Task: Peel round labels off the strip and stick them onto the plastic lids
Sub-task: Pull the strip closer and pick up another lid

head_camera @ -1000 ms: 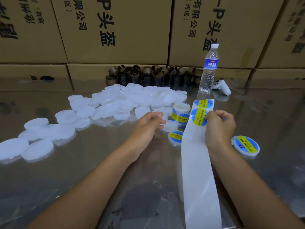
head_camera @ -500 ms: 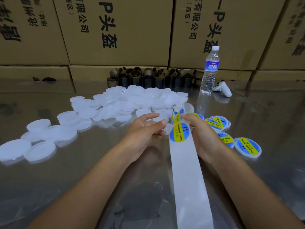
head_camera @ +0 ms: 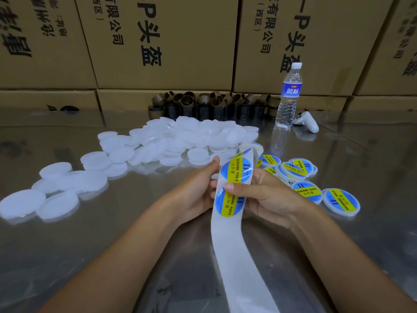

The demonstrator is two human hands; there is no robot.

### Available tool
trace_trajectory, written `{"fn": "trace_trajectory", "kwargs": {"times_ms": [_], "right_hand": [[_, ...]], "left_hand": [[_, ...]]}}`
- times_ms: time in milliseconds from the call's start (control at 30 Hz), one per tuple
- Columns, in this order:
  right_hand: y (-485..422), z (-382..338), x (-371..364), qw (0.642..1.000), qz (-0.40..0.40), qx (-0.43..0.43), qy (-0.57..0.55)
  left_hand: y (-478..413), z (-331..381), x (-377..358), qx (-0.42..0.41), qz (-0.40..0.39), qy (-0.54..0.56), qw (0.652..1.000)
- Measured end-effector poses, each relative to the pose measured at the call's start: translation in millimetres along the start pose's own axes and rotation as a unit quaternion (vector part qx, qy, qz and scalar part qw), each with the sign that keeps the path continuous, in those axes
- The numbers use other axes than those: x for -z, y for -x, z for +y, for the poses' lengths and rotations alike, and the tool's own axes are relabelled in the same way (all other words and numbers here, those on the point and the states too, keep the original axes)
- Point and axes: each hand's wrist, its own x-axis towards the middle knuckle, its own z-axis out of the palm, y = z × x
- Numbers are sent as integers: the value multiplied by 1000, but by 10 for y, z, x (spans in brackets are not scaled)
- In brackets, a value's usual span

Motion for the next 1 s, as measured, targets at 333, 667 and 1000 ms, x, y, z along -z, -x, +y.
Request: {"fn": "trace_trajectory", "kwargs": {"times_ms": [333, 667, 1000], "right_hand": [[43, -20, 24, 993, 10, -98, 59], [-101, -9, 149, 898, 387, 124, 170], [-126, 68, 142, 895, 352, 115, 250]], "left_hand": [[-13, -22, -27, -65, -37, 46, 996], [7, 72, 61, -97, -29, -21, 995], [115, 127, 24, -37, -72, 39, 996]]}}
